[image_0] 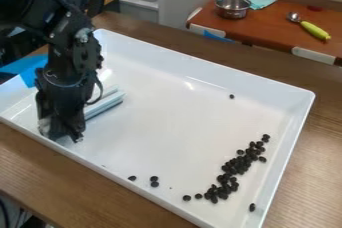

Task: Sweep into pile

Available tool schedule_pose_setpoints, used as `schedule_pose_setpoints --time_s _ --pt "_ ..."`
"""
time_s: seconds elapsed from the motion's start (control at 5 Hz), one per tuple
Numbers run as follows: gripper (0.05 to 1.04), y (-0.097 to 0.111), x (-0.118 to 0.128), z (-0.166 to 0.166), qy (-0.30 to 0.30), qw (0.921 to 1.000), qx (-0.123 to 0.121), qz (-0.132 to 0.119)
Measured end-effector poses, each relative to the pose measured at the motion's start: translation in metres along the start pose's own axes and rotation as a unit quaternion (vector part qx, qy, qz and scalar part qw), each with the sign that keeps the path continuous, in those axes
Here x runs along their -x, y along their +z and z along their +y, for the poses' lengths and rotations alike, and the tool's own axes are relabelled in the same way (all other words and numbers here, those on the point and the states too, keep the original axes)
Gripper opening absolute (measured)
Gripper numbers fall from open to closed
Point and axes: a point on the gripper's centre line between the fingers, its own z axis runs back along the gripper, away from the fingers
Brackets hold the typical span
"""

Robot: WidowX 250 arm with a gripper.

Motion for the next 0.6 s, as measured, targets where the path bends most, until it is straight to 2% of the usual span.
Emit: schedule_pose_setpoints --time_s 0.4,0.6 --pt "0.38 0.009 -0.008 -0.027 0.018 0.9997 0.019 0.004" --pt "0.38 0.015 -0.017 -0.042 0.018 0.9994 0.029 -0.005"
